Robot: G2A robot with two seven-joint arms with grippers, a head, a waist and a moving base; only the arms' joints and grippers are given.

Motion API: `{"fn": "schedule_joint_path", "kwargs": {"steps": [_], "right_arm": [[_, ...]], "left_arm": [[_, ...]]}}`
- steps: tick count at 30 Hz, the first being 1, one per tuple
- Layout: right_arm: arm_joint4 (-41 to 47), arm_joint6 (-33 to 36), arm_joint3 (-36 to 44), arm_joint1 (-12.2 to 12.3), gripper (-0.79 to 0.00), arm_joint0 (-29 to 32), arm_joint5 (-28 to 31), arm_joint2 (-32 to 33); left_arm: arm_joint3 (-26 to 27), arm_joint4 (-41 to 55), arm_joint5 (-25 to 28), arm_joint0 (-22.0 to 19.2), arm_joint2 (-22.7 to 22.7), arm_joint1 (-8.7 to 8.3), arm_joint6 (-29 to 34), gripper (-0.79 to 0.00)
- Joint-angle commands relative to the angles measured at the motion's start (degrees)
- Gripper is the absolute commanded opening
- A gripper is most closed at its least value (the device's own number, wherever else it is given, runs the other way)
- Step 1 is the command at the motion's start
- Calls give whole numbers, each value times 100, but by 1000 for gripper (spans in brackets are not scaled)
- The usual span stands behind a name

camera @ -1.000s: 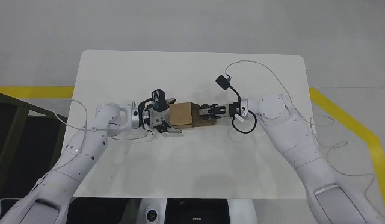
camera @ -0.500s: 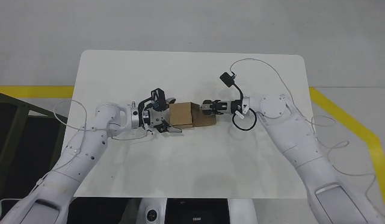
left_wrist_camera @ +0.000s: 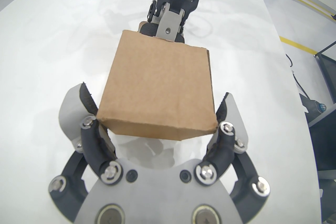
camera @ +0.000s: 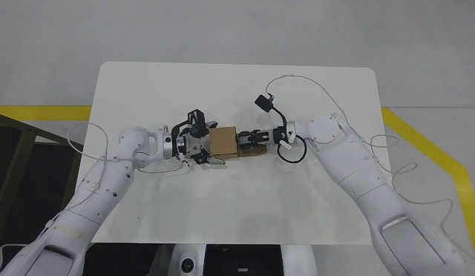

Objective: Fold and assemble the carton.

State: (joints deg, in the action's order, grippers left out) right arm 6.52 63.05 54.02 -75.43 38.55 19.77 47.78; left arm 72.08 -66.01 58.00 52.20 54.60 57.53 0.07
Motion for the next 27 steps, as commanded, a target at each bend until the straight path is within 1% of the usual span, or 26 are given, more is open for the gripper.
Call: {"fn": "schedule_joint_path", "kwargs": {"steps": [1,9,14,20,27], "right_arm": [[60,-32,-32,-34,-785,-4,20,-52],[187,-196,-151,-154,-785,-59,129,-212],[210,-191,-180,-161,-785,-64,206,-184],[11,-19,-74,19,-785,-58,188,187],[-347,130,586,360,-785,307,-103,889]], "left_arm": [[0,14,0,-8,-8,-2,9,0],[5,47,0,-25,-37,-6,35,0],[-11,75,0,-39,-57,-4,49,0],[-28,99,0,-42,-45,-3,53,0],[-25,88,0,-41,-26,3,42,0]]}}
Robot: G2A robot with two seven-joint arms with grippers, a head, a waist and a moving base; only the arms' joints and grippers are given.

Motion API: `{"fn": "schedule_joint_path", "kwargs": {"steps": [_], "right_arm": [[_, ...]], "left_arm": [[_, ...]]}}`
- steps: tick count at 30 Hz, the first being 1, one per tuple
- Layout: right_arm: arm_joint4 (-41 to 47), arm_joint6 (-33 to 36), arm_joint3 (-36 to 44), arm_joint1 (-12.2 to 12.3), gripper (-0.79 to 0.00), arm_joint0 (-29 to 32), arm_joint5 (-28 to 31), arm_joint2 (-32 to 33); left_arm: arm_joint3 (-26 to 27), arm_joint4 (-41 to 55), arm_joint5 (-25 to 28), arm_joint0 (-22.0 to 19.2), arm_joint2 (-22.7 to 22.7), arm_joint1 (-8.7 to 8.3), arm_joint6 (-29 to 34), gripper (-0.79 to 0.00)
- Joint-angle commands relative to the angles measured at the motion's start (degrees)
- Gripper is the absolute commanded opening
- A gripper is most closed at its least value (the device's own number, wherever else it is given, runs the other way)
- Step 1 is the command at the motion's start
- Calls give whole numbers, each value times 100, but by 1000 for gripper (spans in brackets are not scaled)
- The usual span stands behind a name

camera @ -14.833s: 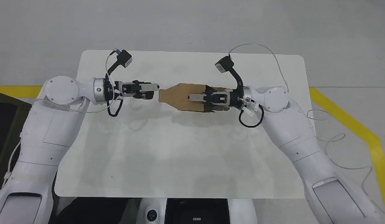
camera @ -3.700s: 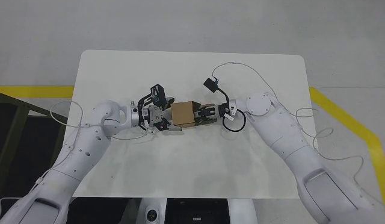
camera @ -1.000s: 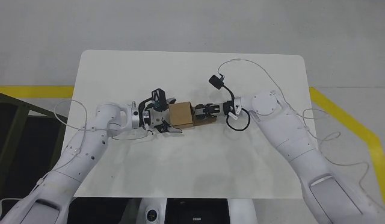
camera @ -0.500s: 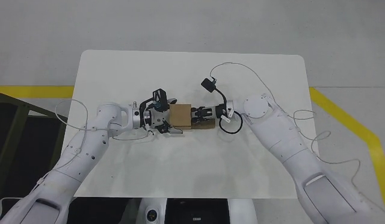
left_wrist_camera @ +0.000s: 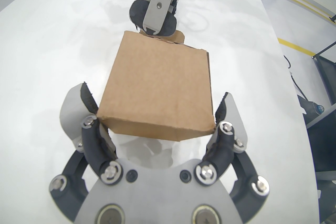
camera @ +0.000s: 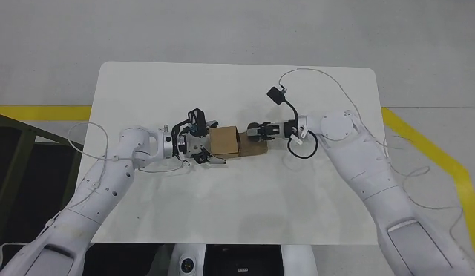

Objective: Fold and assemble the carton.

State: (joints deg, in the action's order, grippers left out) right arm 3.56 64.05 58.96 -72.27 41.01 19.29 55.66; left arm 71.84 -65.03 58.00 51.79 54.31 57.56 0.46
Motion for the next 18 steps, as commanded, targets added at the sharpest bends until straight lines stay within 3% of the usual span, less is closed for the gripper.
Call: {"fn": "schedule_joint_path", "kwargs": {"steps": [1,5,6,8,18], "right_arm": [[-93,66,200,96,-785,141,-112,213],[-317,203,591,290,-767,496,-356,634],[-344,248,690,330,-668,592,-414,719],[-395,291,845,402,-585,771,-511,883],[-509,204,1128,509,-493,1100,-695,1006]], "left_arm": [[-3,-12,0,-2,11,0,0,0],[-20,-16,0,3,39,-1,1,0],[-18,-19,0,6,42,-1,0,0],[-22,-11,-1,14,53,1,0,0],[-8,-24,0,27,64,10,39,0]]}}
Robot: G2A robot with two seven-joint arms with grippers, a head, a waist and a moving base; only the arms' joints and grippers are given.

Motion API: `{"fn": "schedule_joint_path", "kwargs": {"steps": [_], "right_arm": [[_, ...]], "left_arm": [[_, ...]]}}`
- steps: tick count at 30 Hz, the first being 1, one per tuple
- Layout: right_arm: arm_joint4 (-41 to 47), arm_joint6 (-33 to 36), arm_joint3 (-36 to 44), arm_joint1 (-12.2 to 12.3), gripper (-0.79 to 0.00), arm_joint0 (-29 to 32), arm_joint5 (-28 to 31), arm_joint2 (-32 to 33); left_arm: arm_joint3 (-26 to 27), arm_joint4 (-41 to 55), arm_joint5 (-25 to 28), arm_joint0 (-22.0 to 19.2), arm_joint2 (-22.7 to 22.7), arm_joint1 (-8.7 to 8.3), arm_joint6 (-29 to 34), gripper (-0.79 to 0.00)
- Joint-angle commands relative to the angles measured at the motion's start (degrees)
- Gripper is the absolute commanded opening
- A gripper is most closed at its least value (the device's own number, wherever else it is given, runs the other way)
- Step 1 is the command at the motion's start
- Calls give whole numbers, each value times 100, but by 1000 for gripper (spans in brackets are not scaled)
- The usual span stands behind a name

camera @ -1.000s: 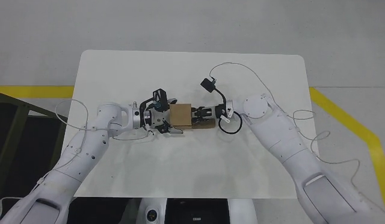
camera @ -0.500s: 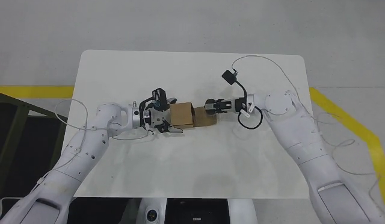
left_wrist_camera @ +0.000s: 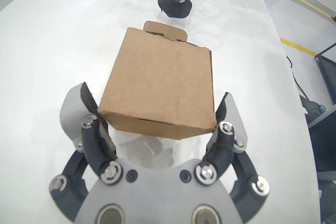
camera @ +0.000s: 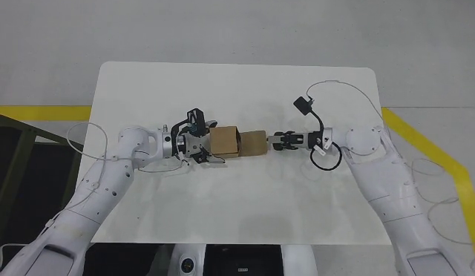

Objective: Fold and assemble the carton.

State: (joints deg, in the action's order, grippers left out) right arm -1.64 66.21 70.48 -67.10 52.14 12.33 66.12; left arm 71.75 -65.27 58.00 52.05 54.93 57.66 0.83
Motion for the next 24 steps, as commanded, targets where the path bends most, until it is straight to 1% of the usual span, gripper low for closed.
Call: {"fn": "schedule_joint_path", "kwargs": {"steps": [1,8,15,24], "right_arm": [[50,-21,-53,-19,-493,-35,17,-88],[135,-144,-428,-121,-493,-268,82,-482],[476,-159,-693,-221,-486,-416,281,-759],[913,-77,-591,-313,-474,-585,548,-969]], "left_arm": [[1,1,0,2,4,0,3,0],[3,6,0,0,12,0,11,0],[10,21,0,0,22,-3,21,0],[36,13,0,8,22,-5,29,0]]}}
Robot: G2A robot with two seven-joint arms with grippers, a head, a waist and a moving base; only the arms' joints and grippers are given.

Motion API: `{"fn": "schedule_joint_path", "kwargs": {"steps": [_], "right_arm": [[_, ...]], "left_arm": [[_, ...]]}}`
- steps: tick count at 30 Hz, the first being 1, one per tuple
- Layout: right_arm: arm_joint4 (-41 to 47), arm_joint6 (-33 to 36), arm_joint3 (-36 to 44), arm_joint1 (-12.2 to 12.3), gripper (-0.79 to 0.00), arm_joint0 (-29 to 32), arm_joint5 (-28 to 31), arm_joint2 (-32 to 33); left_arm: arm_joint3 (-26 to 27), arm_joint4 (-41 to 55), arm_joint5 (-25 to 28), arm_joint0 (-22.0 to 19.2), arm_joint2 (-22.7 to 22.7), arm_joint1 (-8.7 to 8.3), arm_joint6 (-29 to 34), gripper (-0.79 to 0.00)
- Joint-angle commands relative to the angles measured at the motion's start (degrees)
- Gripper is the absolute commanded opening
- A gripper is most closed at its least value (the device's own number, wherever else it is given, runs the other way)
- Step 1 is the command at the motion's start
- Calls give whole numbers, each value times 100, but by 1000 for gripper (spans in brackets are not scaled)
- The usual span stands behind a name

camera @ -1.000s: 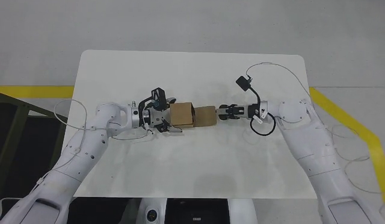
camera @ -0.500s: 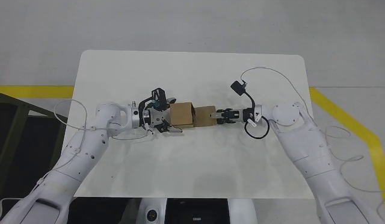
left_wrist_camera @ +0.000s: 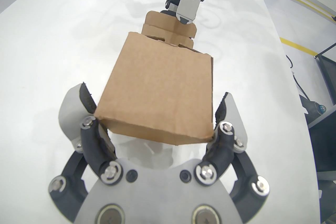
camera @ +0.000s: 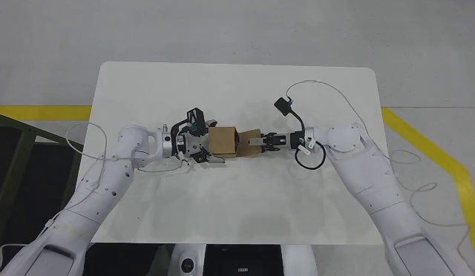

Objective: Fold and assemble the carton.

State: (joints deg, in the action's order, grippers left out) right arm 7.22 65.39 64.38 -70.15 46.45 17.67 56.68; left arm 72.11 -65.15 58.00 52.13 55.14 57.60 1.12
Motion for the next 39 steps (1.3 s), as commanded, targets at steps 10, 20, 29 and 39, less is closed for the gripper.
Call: {"fn": "schedule_joint_path", "kwargs": {"steps": [10,20,29,39], "right_arm": [[515,60,32,-176,-453,-223,236,-424],[872,48,-379,-264,-542,-299,454,-549],[922,34,-540,-262,-628,-287,509,-510],[1167,130,-661,-311,-634,-312,574,-562]], "left_arm": [[-3,35,0,-6,-10,2,36,0],[0,45,0,19,-6,-15,63,0],[8,71,0,21,-40,-25,92,0],[-1,120,0,3,-83,-34,128,0]]}}
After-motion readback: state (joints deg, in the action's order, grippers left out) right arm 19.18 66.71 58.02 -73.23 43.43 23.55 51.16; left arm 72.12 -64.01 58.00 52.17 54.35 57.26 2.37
